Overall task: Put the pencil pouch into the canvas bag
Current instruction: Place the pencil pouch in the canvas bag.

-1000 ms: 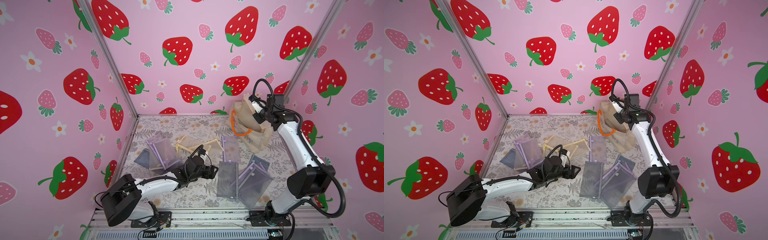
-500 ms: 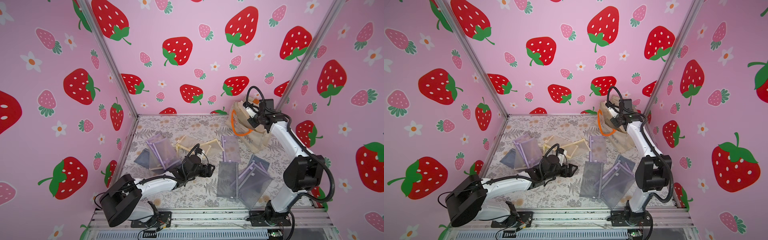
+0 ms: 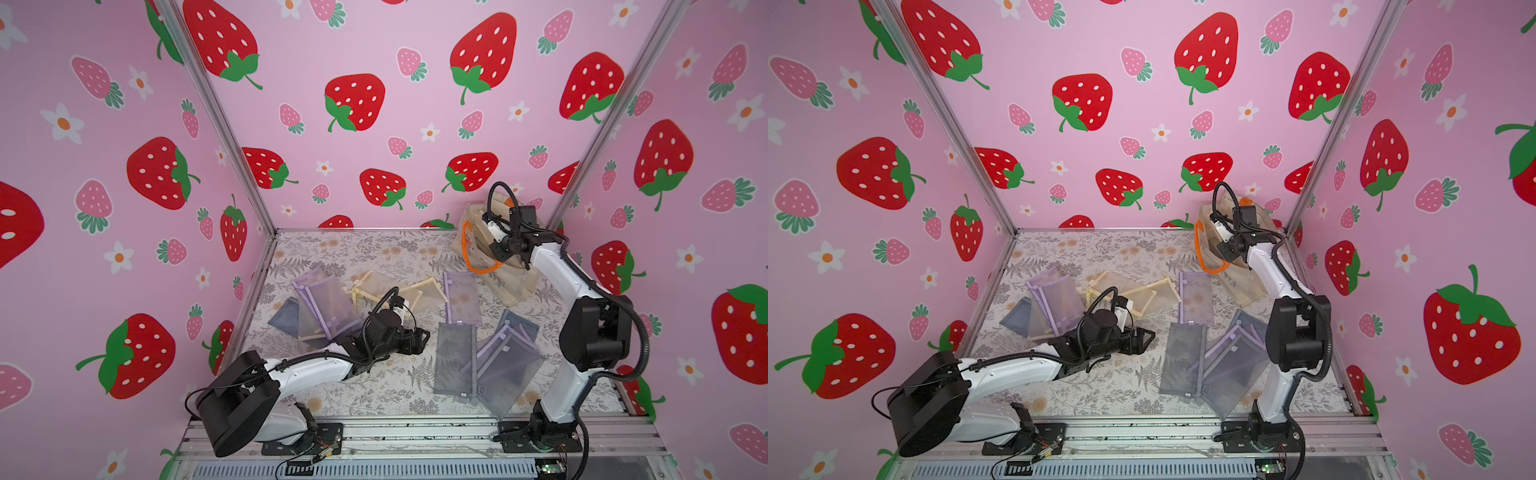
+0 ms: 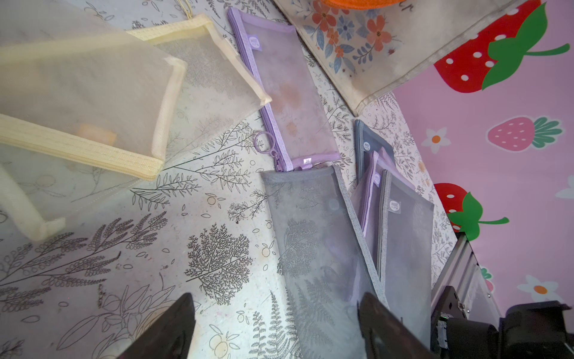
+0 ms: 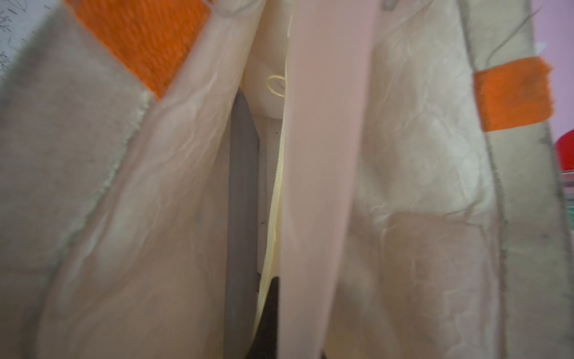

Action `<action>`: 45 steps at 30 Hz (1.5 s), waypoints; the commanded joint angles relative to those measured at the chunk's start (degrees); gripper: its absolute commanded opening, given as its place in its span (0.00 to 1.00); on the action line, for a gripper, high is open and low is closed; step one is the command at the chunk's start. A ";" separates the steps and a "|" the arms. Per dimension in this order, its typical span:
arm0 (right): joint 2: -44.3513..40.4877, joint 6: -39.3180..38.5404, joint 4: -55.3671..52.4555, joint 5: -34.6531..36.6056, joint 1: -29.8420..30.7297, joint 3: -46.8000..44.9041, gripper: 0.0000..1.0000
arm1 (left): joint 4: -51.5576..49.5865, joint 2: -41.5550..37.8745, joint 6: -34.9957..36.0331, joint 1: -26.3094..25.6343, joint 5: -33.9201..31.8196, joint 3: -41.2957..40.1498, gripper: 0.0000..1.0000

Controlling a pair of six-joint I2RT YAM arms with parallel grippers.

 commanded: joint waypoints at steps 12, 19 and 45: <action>-4.71 10.17 -0.15 -3.11 -0.23 0.68 0.64 | -7.65 -3.24 1.83 0.20 -2.86 4.26 0.84; -14.23 14.13 -1.44 -2.88 0.28 -2.61 0.85 | -11.93 -4.88 2.86 0.24 -4.38 4.71 0.85; -56.66 41.71 -12.93 -19.72 10.93 -39.84 0.95 | -8.44 -0.56 3.62 -2.57 -2.10 4.19 0.90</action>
